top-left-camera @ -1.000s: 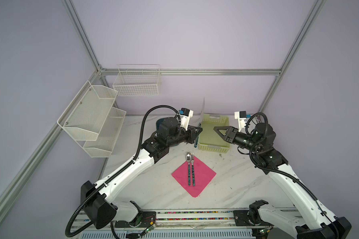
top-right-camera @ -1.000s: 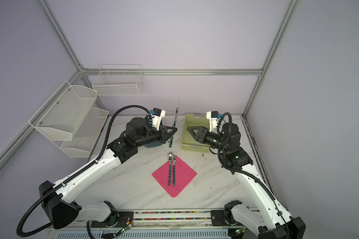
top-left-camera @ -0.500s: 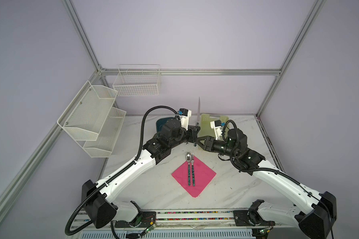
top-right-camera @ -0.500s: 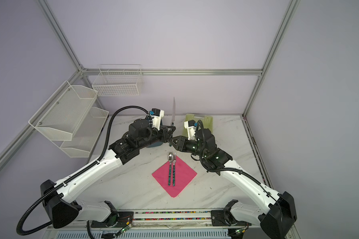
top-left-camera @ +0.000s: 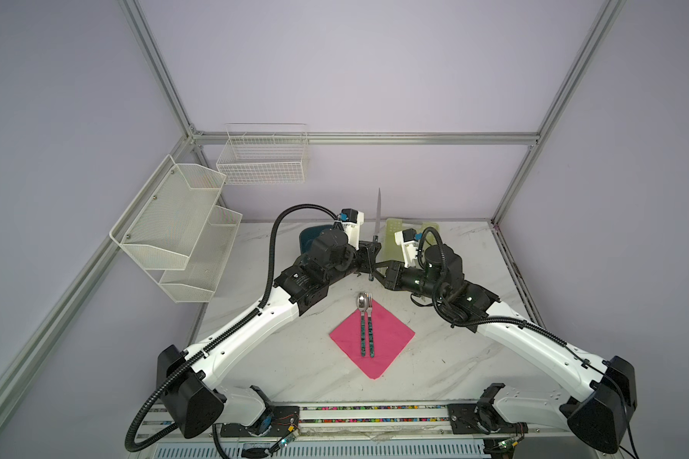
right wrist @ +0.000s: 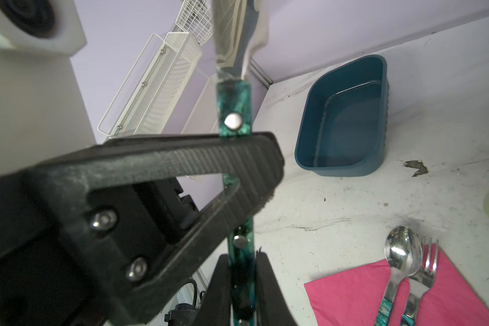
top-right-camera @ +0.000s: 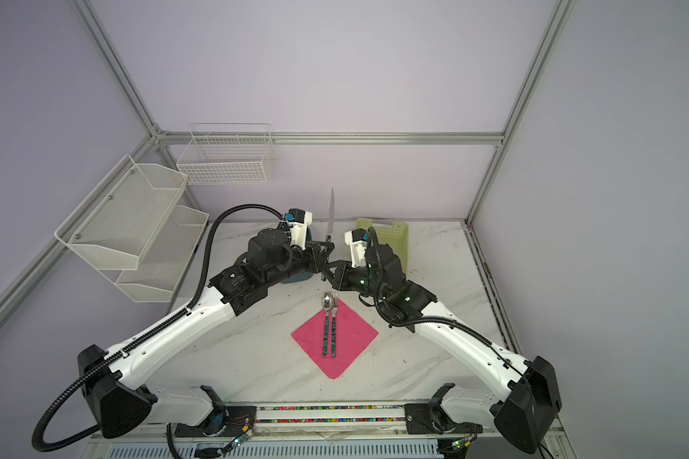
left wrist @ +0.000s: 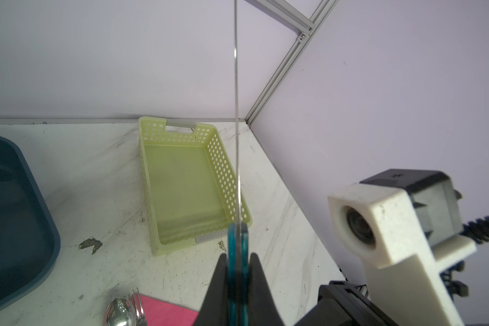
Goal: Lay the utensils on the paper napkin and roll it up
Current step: 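Close the right gripper on the knife handle below the left gripper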
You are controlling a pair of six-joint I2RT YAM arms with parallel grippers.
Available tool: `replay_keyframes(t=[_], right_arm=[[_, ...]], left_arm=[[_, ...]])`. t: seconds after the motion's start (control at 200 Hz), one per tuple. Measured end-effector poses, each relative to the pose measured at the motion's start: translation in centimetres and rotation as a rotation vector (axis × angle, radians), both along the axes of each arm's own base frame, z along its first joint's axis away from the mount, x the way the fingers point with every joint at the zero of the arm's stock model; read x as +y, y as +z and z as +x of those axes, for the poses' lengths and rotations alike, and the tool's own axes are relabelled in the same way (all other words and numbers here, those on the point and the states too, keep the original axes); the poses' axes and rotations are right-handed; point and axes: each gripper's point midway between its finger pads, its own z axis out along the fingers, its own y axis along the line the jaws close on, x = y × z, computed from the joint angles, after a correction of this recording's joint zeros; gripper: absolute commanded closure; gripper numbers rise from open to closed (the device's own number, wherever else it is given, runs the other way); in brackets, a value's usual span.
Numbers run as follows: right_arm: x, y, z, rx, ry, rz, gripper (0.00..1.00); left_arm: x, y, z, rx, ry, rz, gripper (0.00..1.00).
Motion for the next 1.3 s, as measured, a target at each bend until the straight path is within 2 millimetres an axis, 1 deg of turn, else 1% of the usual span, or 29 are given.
replay_keyframes(t=[0.11, 0.14, 0.305, 0.36, 0.47, 0.59, 0.665, 0.73, 0.805, 0.88, 0.975, 1.065, 1.135, 1.195, 1.3], right_arm=[[-0.1, -0.3, 0.0, 0.004, -0.004, -0.013, 1.00], [-0.1, -0.3, 0.0, 0.005, -0.004, -0.014, 1.00], [-0.2, -0.3, -0.1, -0.001, -0.002, -0.023, 1.00], [-0.2, -0.1, -0.2, -0.005, -0.001, -0.024, 1.00], [-0.5, 1.0, -0.5, -0.032, 0.003, -0.021, 1.00], [-0.9, 3.0, -1.2, -0.094, 0.022, -0.008, 1.00], [-1.0, 4.7, -1.8, -0.139, 0.043, 0.010, 1.00], [-1.2, 6.4, -2.4, -0.187, 0.062, 0.027, 1.00], [-1.5, 8.0, -3.4, -0.237, 0.092, 0.046, 1.00], [-1.7, 9.1, -4.2, -0.280, 0.120, 0.057, 1.00], [-1.8, 10.2, -5.6, -0.351, 0.177, 0.057, 1.00], [-1.9, 11.5, -7.4, -0.434, 0.251, 0.071, 1.00], [-2.2, 12.6, -8.9, -0.498, 0.304, 0.088, 1.00], [-2.4, 13.4, -10.1, -0.550, 0.348, 0.097, 1.00], [-2.4, 14.1, -11.6, -0.622, 0.419, 0.101, 1.00]], left_arm=[[0.0, -0.3, -0.1, 0.008, -0.001, 0.006, 1.00], [0.0, -0.3, 0.0, 0.009, 0.000, 0.007, 1.00], [-0.2, -0.3, -0.2, 0.013, -0.017, 0.005, 0.83], [-0.4, -0.3, -0.5, 0.014, -0.037, 0.000, 0.80], [-0.9, 0.2, -1.3, 0.007, -0.090, -0.013, 0.72], [-0.9, 2.5, -3.0, -0.042, -0.166, -0.045, 0.65], [-0.5, 4.8, -4.7, -0.095, -0.218, -0.079, 0.58], [0.1, 7.2, -6.3, -0.159, -0.259, -0.111, 0.54], [1.1, 9.8, -8.1, -0.234, -0.294, -0.150, 0.51], [2.0, 12.2, -9.9, -0.311, -0.330, -0.183, 0.50], [3.0, 14.5, -11.9, -0.401, -0.378, -0.211, 0.50], [3.4, 15.8, -13.6, -0.469, -0.431, -0.223, 0.49], [3.3, 16.5, -14.7, -0.507, -0.481, -0.230, 0.49], [3.1, 16.7, -15.4, -0.530, -0.525, -0.233, 0.50], [2.5, 16.4, -16.2, -0.543, -0.597, -0.226, 0.50]])
